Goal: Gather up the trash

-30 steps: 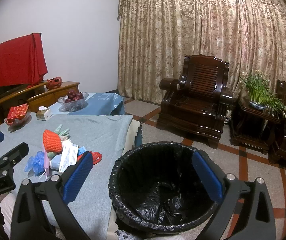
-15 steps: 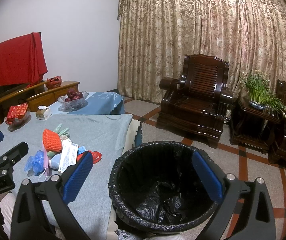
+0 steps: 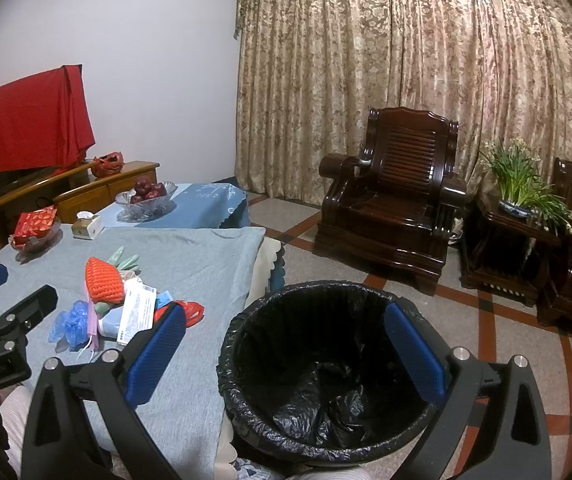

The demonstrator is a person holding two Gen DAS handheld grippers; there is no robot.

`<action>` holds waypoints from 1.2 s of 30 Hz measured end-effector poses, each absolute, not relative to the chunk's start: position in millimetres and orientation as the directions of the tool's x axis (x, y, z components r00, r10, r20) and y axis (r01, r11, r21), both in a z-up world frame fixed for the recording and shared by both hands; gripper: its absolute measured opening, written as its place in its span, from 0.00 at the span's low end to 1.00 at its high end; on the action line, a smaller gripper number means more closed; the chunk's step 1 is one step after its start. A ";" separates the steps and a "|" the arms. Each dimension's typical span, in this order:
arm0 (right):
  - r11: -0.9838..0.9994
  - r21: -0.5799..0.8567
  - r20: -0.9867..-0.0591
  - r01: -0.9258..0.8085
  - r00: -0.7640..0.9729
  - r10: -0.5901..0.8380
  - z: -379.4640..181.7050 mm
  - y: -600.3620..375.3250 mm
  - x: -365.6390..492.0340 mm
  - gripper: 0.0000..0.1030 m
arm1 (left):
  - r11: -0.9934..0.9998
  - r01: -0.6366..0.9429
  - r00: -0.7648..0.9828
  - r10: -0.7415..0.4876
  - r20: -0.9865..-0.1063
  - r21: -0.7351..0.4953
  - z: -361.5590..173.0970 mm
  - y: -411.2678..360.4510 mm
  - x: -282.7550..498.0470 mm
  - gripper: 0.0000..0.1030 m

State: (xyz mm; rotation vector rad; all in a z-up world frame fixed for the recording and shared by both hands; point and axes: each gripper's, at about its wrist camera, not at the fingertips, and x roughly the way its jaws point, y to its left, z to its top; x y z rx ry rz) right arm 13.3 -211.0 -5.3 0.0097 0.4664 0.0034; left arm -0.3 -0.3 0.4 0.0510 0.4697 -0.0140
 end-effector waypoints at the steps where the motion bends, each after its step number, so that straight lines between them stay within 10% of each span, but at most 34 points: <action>1: 1.000 0.010 -0.450 -0.002 0.893 0.006 -5.1 -211.1 13.3 0.94 | 0.999 0.025 0.891 -0.001 -0.453 0.046 0.4 -0.4 -0.5 0.95; 36: 1.000 0.013 -0.456 -0.002 0.890 0.008 -7.5 -210.2 13.7 0.94 | 0.999 0.025 0.888 -0.002 -0.459 0.043 -2.1 0.6 1.8 0.95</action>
